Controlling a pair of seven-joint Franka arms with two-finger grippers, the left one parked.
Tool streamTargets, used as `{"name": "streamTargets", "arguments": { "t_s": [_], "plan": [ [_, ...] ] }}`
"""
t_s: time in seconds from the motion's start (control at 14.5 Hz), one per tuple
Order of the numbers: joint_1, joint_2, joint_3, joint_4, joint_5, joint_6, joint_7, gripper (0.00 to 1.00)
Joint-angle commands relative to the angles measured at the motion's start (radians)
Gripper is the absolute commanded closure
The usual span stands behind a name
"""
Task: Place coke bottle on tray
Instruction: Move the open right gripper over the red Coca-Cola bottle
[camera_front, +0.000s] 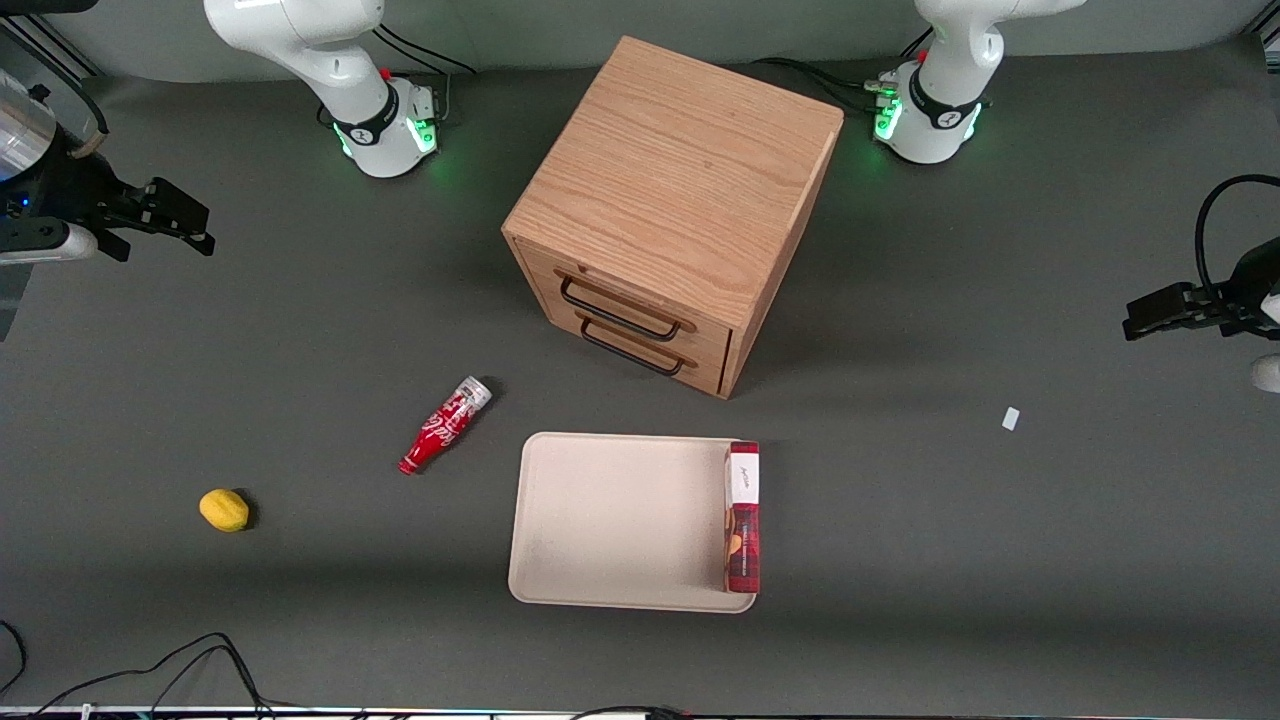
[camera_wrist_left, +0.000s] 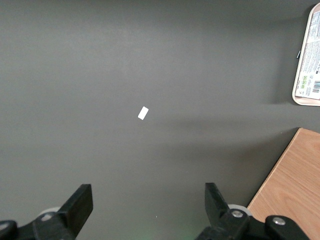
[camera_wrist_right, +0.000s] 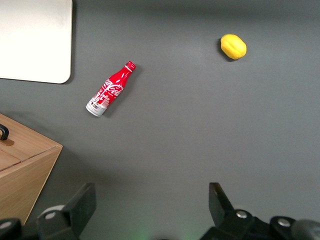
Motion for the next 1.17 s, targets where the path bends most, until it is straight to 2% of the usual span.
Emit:
{"name": "streamTargets", "arguments": {
  "t_s": [0.0, 0.34, 0.76, 1.1],
  "plan": [
    [0.008, 0.018, -0.009, 0.033, 0.021, -0.034, 0.014, 0.0],
    [0.016, 0.05, 0.0, 0.043, 0.022, -0.042, 0.045, 0.0],
    [0.053, 0.151, 0.038, 0.043, 0.102, 0.024, 0.417, 0.0],
    [0.053, 0.243, 0.119, 0.001, 0.102, 0.166, 0.707, 0.0]
  ]
}}
